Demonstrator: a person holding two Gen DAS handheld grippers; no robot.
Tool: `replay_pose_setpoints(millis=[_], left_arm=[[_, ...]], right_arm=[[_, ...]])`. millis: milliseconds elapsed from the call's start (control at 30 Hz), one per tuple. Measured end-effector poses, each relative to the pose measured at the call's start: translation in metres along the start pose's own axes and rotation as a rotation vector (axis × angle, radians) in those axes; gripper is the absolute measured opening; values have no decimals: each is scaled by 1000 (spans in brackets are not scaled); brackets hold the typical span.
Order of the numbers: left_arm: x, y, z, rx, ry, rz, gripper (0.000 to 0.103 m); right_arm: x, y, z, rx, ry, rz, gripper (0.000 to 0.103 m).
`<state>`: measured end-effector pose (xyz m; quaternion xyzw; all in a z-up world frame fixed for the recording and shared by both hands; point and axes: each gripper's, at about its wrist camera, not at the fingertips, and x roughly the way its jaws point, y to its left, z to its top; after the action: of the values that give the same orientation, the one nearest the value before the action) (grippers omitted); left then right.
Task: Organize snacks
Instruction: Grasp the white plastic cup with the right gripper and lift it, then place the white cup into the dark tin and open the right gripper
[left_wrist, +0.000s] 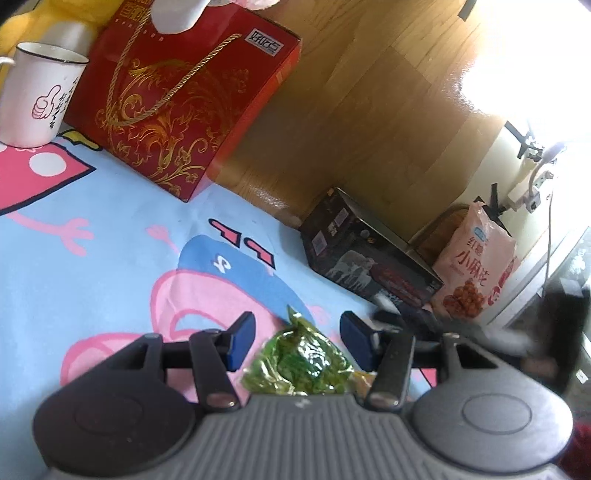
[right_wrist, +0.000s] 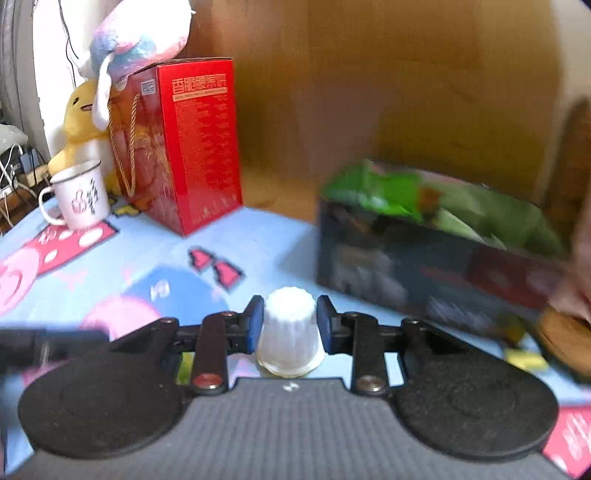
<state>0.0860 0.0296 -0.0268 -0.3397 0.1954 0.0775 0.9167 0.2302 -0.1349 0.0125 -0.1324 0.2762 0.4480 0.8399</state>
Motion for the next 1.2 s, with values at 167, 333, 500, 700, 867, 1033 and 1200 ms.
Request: replay_pose_setpoints(millis=[167, 333, 500, 700, 867, 1033, 1200], left_arm=[[-3, -8, -4, 44, 6, -28, 52], [-7, -23, -10, 91, 16, -23, 51], [-24, -47, -21, 115, 37, -82, 52], [-33, -85, -53, 157, 132, -215, 54], [-21, -118, -73, 203, 233, -300, 54], [-15, -152, -99, 324, 298, -342, 54], [10, -164, -121, 382, 396, -327, 40]], right_arm=[[-78, -16, -55, -18, -24, -26, 33], [-140, -16, -110, 62, -95, 97, 34], [-173, -15, -146, 145, -182, 104, 35], [-183, -16, -172, 165, -119, 62, 34], [-189, -3, -178, 88, -101, 7, 34], [-189, 3, -180, 18, -89, -31, 34], [-189, 1, -181, -7, -88, -38, 34]])
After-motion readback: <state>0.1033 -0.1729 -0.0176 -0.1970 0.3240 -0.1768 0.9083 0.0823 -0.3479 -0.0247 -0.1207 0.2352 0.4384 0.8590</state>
